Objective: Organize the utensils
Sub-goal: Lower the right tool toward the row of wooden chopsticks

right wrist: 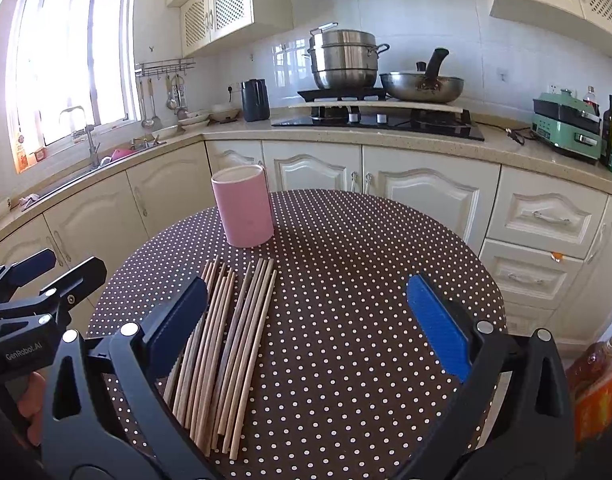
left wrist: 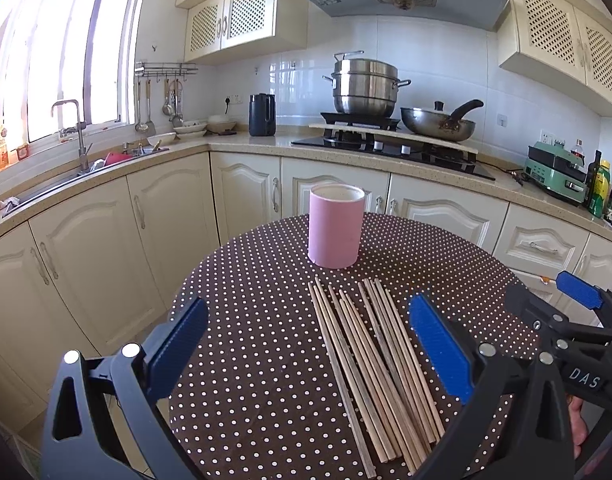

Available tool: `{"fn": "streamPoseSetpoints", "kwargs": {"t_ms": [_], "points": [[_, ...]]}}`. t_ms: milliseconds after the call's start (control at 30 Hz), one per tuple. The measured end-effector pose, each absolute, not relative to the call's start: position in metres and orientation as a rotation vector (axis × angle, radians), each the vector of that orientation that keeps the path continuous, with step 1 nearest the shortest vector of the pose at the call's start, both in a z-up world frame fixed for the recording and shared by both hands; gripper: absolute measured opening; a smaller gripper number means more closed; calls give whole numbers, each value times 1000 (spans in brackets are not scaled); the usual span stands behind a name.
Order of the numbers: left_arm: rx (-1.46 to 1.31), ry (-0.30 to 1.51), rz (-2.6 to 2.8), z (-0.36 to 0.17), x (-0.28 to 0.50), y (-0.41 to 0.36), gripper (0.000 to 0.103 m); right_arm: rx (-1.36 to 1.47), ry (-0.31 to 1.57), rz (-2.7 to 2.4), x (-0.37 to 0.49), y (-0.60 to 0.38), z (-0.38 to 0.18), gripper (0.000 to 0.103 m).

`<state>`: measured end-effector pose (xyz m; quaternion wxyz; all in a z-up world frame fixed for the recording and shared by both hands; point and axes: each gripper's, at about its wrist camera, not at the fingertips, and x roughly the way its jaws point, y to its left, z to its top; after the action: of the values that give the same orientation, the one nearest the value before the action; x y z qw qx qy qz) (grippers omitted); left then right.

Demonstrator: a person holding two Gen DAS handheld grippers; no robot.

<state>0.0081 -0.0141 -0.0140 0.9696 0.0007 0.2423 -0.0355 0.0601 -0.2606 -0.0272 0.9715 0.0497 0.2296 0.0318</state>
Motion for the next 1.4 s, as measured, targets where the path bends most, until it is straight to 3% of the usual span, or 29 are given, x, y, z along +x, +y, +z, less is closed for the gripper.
{"fn": "streamPoseSetpoints", "kwargs": {"t_ms": [667,1400], "points": [[-73,829,-60,-84,69,1,99,87,743,30,110,-253,-84,98],[-77,853,-133,-97,98,3,99,54,902,16,161,-233,-114,98]]}}
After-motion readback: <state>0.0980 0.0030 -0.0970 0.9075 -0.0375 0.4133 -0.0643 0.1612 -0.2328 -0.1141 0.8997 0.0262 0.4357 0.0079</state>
